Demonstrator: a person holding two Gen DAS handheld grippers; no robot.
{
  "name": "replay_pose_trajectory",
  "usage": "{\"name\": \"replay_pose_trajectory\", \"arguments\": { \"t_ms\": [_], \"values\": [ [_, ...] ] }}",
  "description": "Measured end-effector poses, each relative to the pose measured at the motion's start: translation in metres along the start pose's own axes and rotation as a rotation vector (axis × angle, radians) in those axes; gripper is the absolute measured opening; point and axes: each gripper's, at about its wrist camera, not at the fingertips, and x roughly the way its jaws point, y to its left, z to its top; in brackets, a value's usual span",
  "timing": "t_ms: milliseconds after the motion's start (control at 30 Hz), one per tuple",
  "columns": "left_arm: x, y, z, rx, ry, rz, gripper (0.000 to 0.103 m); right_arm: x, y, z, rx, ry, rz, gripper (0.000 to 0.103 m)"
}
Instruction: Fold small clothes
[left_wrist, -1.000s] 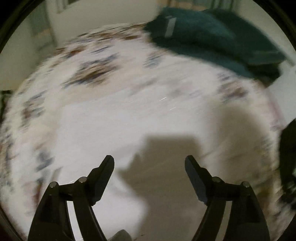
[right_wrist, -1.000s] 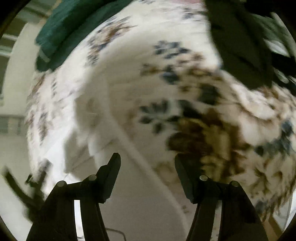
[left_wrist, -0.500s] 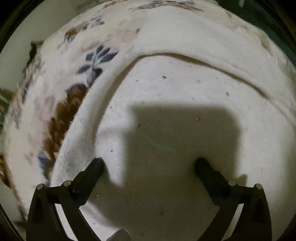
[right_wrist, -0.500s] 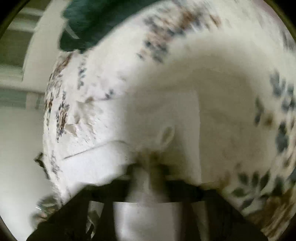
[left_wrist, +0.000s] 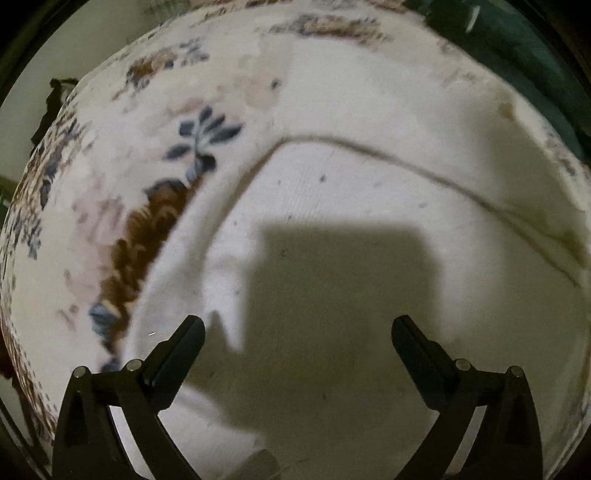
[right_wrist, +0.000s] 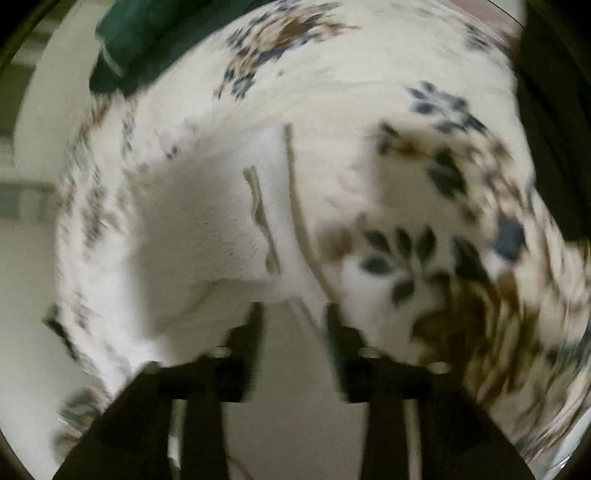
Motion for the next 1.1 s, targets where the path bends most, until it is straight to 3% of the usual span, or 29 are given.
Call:
{"name": "replay_pose_trajectory", "arguments": {
  "t_ms": [33,167,333,467,567,600,633,667,767,833,900,967,1033,1100],
  "values": [
    [-0.011,-0.002,-0.003,0.026,-0.016,0.011,0.103,-0.009,-0.006,-0.004,0.026,-0.008,0.026,0.06],
    [-0.039,-0.018,-0.026,0.11,-0.051,0.065,0.103,-0.02,-0.039,0.008,0.076,0.011,0.078,0.06],
    [-0.037,-0.012,-0.069,-0.038,0.007,0.005,0.103,0.024,-0.059,0.082,0.066,0.029,0.163,0.06],
    [-0.046,-0.017,-0.094,-0.163,0.03,0.108,0.103,0.082,-0.043,0.15,0.073,0.097,0.303,0.06],
    [-0.066,-0.029,-0.109,-0.241,0.013,0.178,0.103,0.121,-0.025,0.169,0.013,0.188,0.342,0.06],
    [-0.07,-0.034,-0.113,-0.254,0.01,0.191,0.103,0.134,-0.02,0.17,-0.009,0.22,0.344,0.042],
    [-0.072,-0.041,-0.118,-0.261,0.014,0.199,0.103,0.139,-0.016,0.169,-0.03,0.226,0.342,0.008],
    [-0.073,-0.047,-0.12,-0.252,0.03,0.204,0.103,0.139,-0.011,0.169,-0.058,0.215,0.315,0.008],
    [-0.075,-0.088,-0.132,-0.156,0.07,0.189,0.103,0.114,-0.01,0.182,-0.133,0.073,0.243,0.006],
    [-0.077,-0.119,-0.138,-0.05,0.077,0.16,0.103,0.13,-0.017,0.189,-0.146,0.139,0.222,0.006],
    [-0.078,-0.155,-0.147,0.076,0.082,0.143,0.103,0.14,-0.008,0.189,-0.203,0.217,0.21,0.008],
    [-0.082,-0.188,-0.158,0.167,0.088,0.106,0.103,0.132,-0.004,0.193,-0.191,0.288,0.238,0.02],
    [-0.086,-0.211,-0.167,0.209,0.109,0.055,0.103,0.114,-0.007,0.193,-0.183,0.344,0.272,0.054],
    [-0.088,-0.235,-0.178,0.233,0.139,-0.001,0.103,0.087,-0.016,0.187,-0.223,0.346,0.268,0.061]
  ]
}}
